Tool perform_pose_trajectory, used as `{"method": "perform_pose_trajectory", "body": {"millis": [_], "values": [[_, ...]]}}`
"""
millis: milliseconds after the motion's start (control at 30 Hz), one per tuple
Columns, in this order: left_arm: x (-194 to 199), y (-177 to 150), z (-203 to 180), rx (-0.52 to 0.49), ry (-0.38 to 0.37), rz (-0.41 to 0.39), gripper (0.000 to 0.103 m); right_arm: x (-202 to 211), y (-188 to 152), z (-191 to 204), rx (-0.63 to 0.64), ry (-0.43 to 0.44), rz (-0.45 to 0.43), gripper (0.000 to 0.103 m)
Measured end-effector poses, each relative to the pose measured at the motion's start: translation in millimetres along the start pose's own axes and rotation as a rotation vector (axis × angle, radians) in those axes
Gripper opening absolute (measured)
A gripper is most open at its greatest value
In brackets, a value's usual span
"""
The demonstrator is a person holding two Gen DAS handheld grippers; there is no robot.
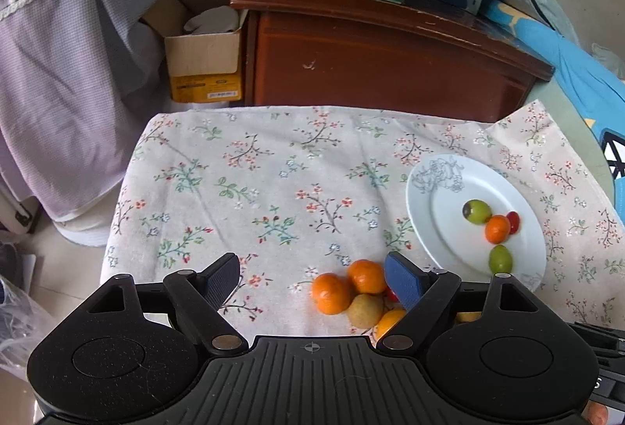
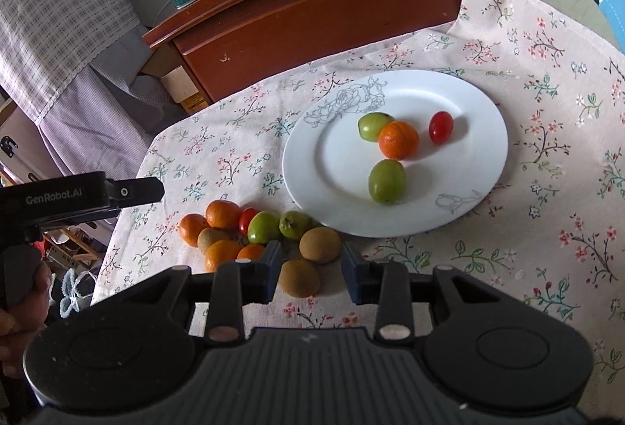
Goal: Organize fruits
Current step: 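Withdraw both open grippers from the plate back toward the fruit row, then close left gripper on a mandarin orange while right gripper closes on a brown kiwi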
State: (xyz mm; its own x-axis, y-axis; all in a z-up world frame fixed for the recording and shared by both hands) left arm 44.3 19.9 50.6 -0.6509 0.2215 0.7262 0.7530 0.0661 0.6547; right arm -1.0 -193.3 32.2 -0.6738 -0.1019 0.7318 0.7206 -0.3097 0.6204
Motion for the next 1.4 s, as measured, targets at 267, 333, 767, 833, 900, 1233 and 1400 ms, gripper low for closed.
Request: {"method": "perform_pose_trajectory", "body": {"millis": [267, 333, 767, 833, 900, 1233, 1400], "values": [[-15.2, -12.7, 10.8, -0.016, 0.039, 0.039, 0.082, -5.1, -15.0, 9.4, 0.026, 0.004, 0.033, 0.035], [-19.4, -15.0, 11.2, -0.029, 0.050, 0.048, 0.082, -7.1, -16.5, 11.4, 0.043, -0.005, 0.034, 0.035], [-41.8, -21.3, 13.4, 0.029, -0.037, 0.078, 0.069, -19.7, -20.0, 15.8, 0.073, -0.016, 0.047, 0.035], [-43.7, -20.8, 16.3, 0.058, -0.047, 0.072, 0.068, -21.0, -20.4, 16.0, 0.076, -0.016, 0.047, 0.035], [-45.3, -20.1, 19.1, 0.083, -0.060, 0.071, 0.066, -21.8, -20.7, 16.5, 0.082, -0.018, 0.043, 0.035], [-47.7, -20.8, 10.5, 0.048, -0.066, 0.048, 0.060, -25.0, -20.4, 20.7, 0.120, -0.031, 0.023, 0.035], [-46.4, -20.8, 10.2, 0.056, -0.088, 0.050, 0.057, -24.6, -20.9, 22.0, 0.129, -0.034, 0.024, 0.035]]}}
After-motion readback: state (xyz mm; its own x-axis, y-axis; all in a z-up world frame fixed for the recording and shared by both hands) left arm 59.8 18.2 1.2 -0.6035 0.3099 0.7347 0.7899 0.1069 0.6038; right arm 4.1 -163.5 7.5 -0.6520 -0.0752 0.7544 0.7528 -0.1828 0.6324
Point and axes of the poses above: each gripper's, at about its wrist camera, not at the fingertips, and x roughly against the way its jaws point, z to its left, y to its top, the point moved 3 cm from there along -x, roughly the way its jaws point, and after that the axes turned 5 degrees about -y, right-handed, at the moved point
